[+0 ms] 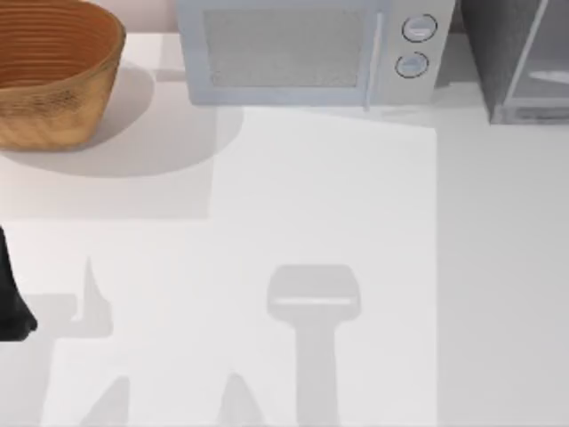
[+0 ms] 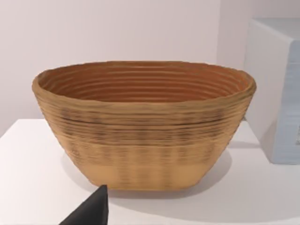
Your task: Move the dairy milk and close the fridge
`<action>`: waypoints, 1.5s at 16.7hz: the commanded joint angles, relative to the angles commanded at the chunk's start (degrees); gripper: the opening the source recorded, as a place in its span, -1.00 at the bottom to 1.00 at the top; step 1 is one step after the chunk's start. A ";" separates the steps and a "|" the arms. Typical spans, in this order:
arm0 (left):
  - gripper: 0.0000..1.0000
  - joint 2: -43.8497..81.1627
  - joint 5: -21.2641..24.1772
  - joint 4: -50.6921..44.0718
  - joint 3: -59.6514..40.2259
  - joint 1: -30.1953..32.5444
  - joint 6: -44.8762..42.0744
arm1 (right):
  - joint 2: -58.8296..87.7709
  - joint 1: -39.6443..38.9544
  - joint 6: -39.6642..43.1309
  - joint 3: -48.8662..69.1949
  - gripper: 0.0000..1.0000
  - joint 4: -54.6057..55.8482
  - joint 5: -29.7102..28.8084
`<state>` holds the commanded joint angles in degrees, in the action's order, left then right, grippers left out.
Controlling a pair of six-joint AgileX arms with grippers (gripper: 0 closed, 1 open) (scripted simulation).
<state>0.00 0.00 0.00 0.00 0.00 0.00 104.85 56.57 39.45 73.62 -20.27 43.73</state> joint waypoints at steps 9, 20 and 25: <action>1.00 0.00 0.00 0.00 0.00 0.00 0.00 | -0.36 -2.91 -3.59 0.27 1.00 3.93 -1.03; 1.00 0.00 0.00 0.00 0.00 0.00 0.00 | -3.78 -21.84 -16.47 -6.06 1.00 10.34 -15.72; 1.00 0.00 0.00 0.00 0.00 0.00 0.00 | -6.41 -31.02 -22.77 -8.53 1.00 14.38 -23.56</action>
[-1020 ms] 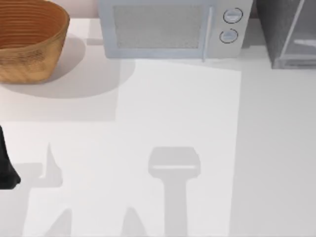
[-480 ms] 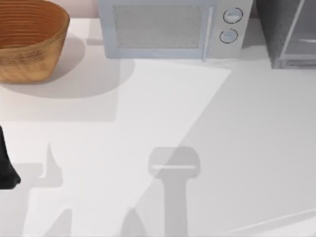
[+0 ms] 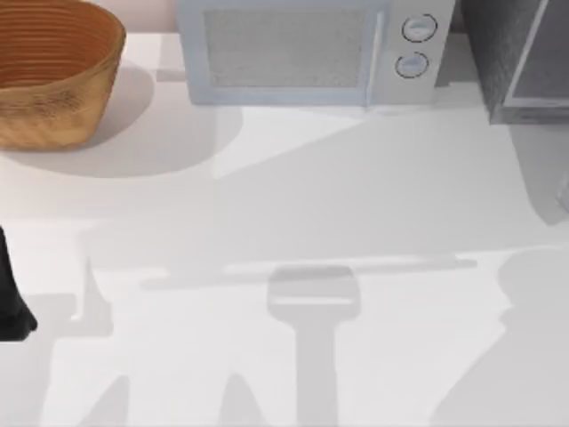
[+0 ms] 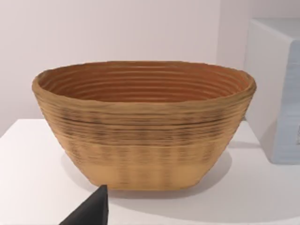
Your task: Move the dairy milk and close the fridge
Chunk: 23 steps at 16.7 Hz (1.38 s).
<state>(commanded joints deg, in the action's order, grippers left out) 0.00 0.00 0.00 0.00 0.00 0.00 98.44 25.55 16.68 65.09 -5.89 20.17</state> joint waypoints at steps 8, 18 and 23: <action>1.00 0.00 0.00 0.00 0.00 0.00 0.00 | -3.27 -16.71 -10.73 -4.88 1.00 5.60 -13.24; 1.00 0.00 0.00 0.00 0.00 0.00 0.00 | -5.17 -23.72 -16.22 -7.87 1.00 8.75 -19.28; 1.00 0.00 0.00 0.00 0.00 0.00 0.00 | -1.18 -23.74 -16.26 -3.09 1.00 7.89 -19.28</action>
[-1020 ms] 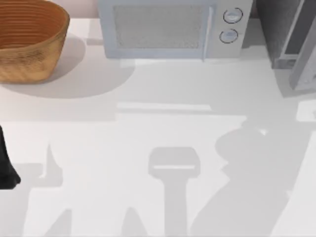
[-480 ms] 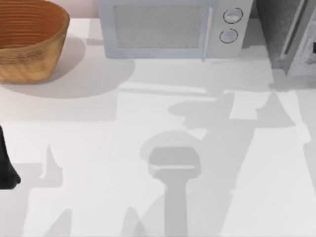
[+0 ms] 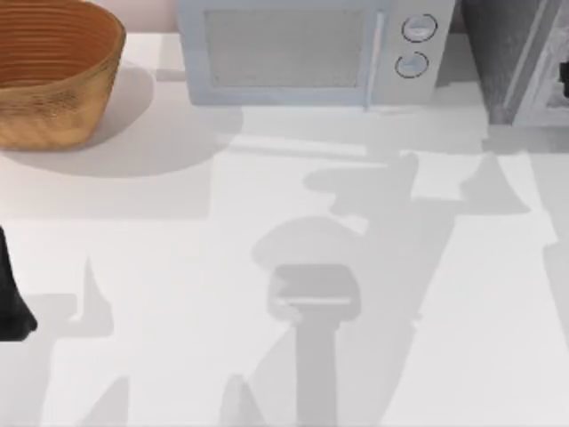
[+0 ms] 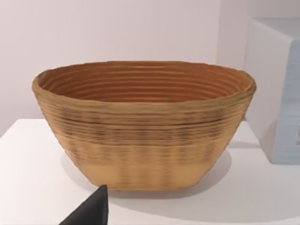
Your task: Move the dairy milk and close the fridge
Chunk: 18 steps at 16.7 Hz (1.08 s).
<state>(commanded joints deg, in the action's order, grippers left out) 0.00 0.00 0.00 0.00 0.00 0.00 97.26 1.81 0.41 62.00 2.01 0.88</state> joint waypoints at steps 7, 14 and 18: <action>1.00 0.00 0.00 0.00 0.00 0.00 0.00 | 5.94 -0.03 0.03 7.42 1.00 -1.55 -0.10; 1.00 0.00 0.00 0.00 0.00 0.00 0.00 | 11.88 0.04 0.01 14.86 1.00 -3.09 -0.28; 1.00 0.00 0.00 0.00 0.00 0.00 0.00 | 15.33 0.04 -0.03 19.27 1.00 -4.00 -0.32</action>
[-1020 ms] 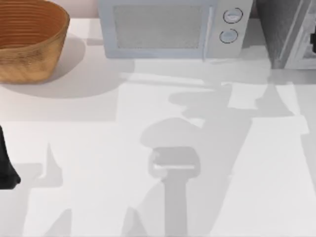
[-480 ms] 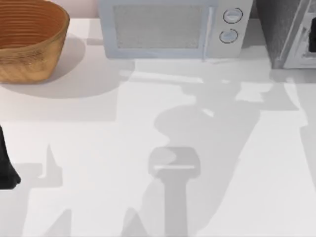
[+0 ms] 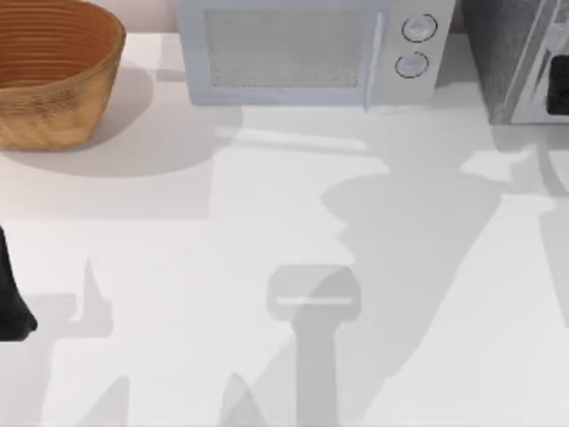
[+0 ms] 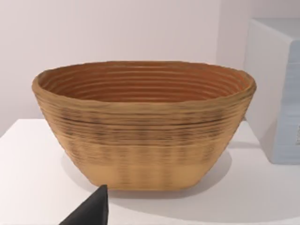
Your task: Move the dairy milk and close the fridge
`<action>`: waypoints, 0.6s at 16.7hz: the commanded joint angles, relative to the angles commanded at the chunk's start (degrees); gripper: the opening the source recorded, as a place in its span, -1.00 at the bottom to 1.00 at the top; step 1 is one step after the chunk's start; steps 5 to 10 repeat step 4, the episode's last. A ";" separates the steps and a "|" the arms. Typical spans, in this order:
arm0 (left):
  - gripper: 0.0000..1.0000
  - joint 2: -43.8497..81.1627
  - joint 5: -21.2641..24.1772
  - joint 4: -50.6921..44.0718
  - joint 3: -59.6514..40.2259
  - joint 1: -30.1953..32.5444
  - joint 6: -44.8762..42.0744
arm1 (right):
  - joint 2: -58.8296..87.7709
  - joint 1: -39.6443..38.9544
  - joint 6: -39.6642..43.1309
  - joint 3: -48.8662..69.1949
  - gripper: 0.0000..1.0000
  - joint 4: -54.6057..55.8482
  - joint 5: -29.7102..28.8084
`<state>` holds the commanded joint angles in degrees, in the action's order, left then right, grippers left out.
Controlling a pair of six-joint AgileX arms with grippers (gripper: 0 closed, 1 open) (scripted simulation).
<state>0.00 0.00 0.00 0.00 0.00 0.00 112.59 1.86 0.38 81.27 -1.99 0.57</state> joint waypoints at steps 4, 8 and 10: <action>1.00 0.00 0.00 0.00 0.00 0.00 0.00 | 1.29 -0.03 -0.04 1.91 1.00 -0.47 0.01; 1.00 0.00 0.00 0.00 0.00 0.00 0.00 | 1.29 -0.03 -0.04 1.91 1.00 -0.47 0.01; 1.00 0.00 0.00 0.00 0.00 0.00 0.00 | 1.29 -0.03 -0.04 1.91 1.00 -0.47 0.01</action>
